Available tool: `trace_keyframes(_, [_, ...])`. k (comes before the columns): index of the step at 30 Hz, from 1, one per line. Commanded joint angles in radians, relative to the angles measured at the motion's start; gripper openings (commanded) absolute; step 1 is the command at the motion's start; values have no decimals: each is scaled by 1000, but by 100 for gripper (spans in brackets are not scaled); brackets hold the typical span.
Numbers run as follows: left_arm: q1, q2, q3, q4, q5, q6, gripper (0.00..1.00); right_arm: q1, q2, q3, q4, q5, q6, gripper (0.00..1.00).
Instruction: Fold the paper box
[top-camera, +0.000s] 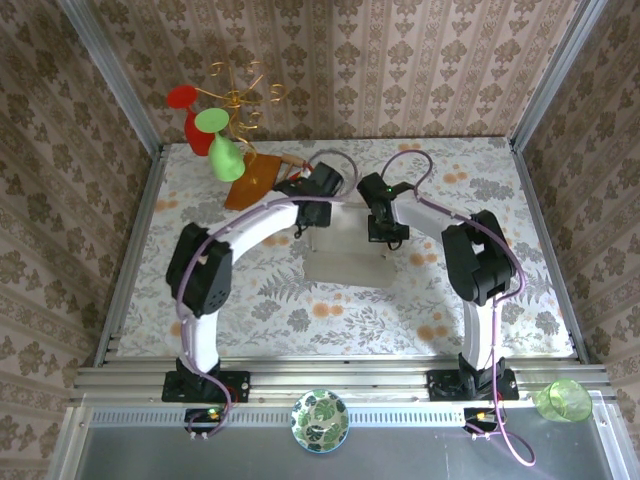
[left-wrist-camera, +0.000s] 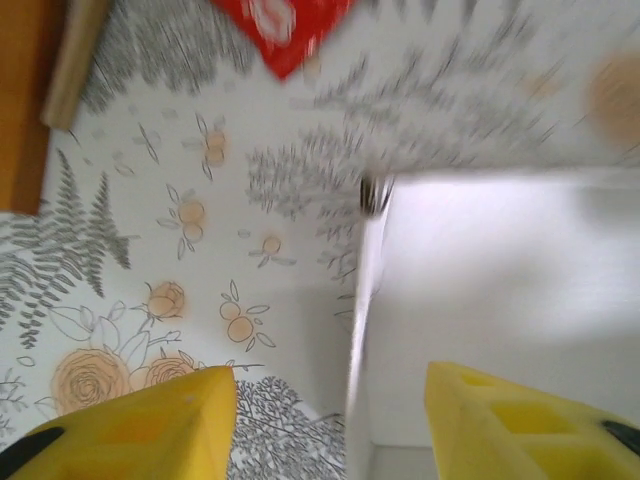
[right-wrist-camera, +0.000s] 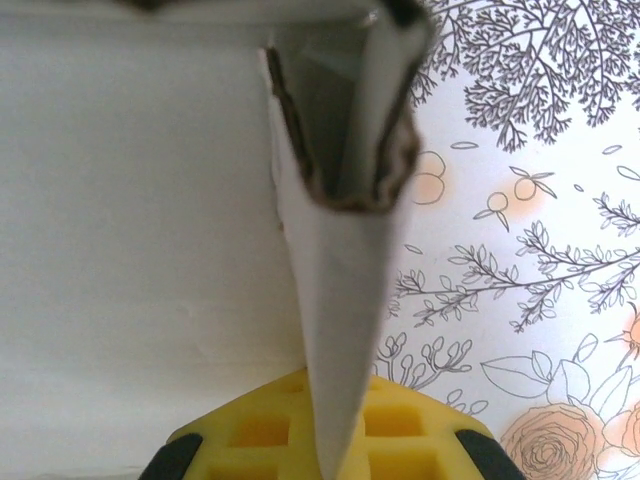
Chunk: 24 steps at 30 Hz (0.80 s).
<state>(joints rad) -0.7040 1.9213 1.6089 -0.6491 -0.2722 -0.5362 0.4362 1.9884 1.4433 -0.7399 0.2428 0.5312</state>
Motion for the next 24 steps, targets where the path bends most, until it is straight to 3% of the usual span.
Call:
trace_keyframes(1, [72,-97,66,-26,129,-124,54,-4,-53,-54,67,28,6,0])
trace_keyframes(6, [147,-80,89,-6,249,-211,56,-2,-73,-78,105,40,-4,0])
trace_keyframes(13, [151,-8,91,60,354,-300,52,-2,-84,-96,131,41,2,0])
trace_keyframes(24, [146,73,97,89,371,-334,50,1,-91,-112,151,38,0,0])
